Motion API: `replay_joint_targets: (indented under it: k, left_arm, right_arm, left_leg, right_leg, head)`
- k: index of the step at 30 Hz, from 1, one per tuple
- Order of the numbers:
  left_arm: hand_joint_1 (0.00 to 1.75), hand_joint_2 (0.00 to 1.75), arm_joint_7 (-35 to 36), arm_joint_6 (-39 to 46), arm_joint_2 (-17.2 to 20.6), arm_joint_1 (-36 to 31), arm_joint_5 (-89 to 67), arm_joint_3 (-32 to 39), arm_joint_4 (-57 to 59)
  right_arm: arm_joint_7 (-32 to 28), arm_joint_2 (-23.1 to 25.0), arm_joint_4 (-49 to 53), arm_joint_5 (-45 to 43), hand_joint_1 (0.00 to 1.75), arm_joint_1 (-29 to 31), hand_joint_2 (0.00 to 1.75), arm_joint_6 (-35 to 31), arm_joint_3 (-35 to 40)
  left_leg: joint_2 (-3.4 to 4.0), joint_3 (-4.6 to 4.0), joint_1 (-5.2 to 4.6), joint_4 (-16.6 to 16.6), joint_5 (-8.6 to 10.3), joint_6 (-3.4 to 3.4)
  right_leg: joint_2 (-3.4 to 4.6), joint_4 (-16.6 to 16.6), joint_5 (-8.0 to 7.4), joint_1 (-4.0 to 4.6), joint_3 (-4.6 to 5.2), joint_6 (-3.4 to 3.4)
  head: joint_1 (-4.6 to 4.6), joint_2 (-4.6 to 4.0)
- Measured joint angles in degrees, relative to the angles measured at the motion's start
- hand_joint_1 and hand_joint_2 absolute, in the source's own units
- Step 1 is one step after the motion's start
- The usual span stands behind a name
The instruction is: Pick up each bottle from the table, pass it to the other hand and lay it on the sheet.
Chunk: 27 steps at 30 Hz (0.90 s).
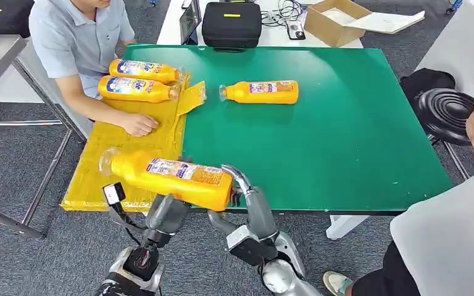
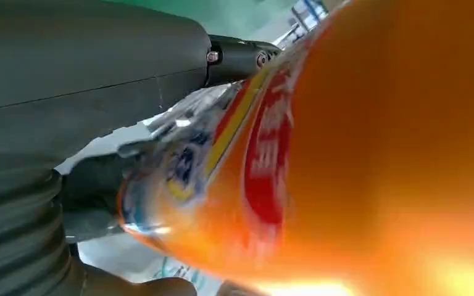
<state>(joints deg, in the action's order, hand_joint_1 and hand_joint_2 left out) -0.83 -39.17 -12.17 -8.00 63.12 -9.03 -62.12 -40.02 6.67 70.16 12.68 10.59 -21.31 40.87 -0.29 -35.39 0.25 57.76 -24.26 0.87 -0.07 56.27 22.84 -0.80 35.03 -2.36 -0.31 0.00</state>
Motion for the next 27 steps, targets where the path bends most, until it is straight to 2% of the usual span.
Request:
replay_joint_targets:
  k: [19,23,24,27]
  left_arm:
    - [0.00,1.75,-2.6,0.0,0.9,1.1,2.4,-1.9,-5.0]
    - [0.00,1.75,-3.6,2.6,0.9,1.2,2.8,-1.8,-5.6]
    - [0.10,1.75,-3.7,3.4,0.9,1.2,2.9,-1.7,-5.7]
    - [0.10,1.75,-3.7,5.3,0.9,1.2,3.0,-1.0,-6.3]
  right_arm:
    - [-0.1,0.4,-6.3,-1.3,1.75,0.9,1.75,0.4,1.4]
    - [-0.1,0.6,-7.1,-1.0,1.75,0.9,1.75,0.3,1.5]
    - [-0.1,0.6,-7.3,-0.9,1.73,0.9,1.75,0.3,1.5]
    - [-0.1,0.7,-7.9,-0.9,1.73,0.5,1.75,-0.1,1.8]
  left_leg:
    - [0.01,0.01,0.00,0.0,0.00,0.00]
    - [0.00,0.01,0.00,0.0,0.00,0.00]
    - [0.00,0.01,0.00,0.0,0.00,0.00]
    - [0.02,0.02,0.00,0.0,0.00,0.00]
  right_leg:
    - [0.00,0.0,0.00,0.00,0.00,0.00]
    - [0.00,0.0,0.00,0.00,0.00,0.00]
    - [0.00,0.0,0.00,0.00,0.00,0.00]
    - [0.00,0.0,0.00,-0.01,0.01,0.00]
  head:
    - [0.00,0.00]
    - [0.00,0.00]
    - [0.00,0.00]
    - [0.00,0.00]
